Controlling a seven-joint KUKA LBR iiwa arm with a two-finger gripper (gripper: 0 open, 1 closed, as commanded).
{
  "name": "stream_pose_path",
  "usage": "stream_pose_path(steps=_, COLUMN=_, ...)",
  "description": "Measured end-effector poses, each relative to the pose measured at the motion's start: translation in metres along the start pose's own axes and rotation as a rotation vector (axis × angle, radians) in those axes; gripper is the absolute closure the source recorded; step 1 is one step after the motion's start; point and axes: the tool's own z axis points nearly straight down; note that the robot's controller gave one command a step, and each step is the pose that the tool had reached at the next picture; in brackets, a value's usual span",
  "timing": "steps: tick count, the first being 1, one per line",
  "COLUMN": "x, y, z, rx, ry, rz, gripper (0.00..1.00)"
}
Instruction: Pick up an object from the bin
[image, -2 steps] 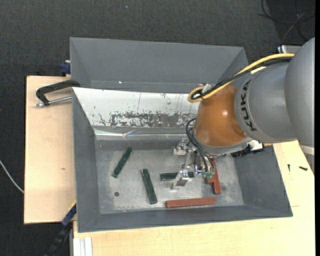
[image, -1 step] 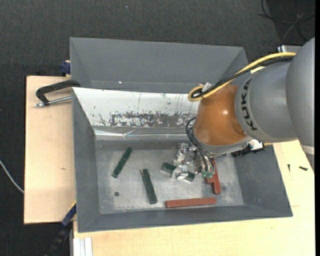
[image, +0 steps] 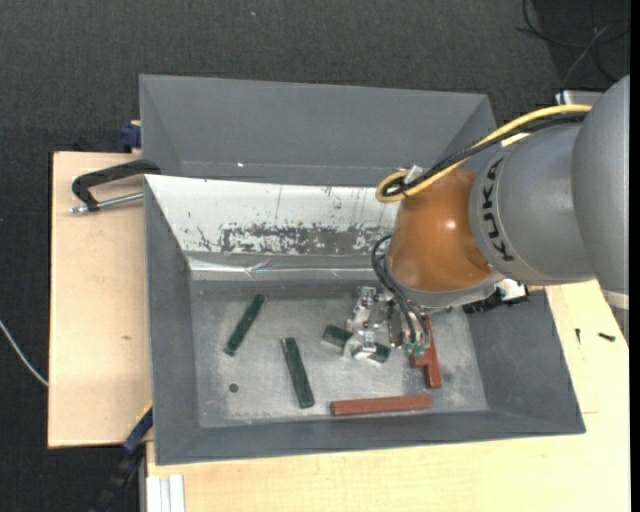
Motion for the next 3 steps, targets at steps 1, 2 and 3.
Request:
stream_pose_path(steps=1, x=0.002, y=0.0, z=-0.004, rx=0.001, ry=0.001, rz=0.0, gripper=1.0)
stream_pose_path(steps=2, x=0.002, y=0.0, z=-0.021, rx=0.002, ry=0.0, rz=0.0, gripper=1.0)
stream_pose_path(steps=3, x=0.0, y=0.0, z=-0.034, rx=0.001, ry=-0.01, rz=0.0, gripper=1.0)
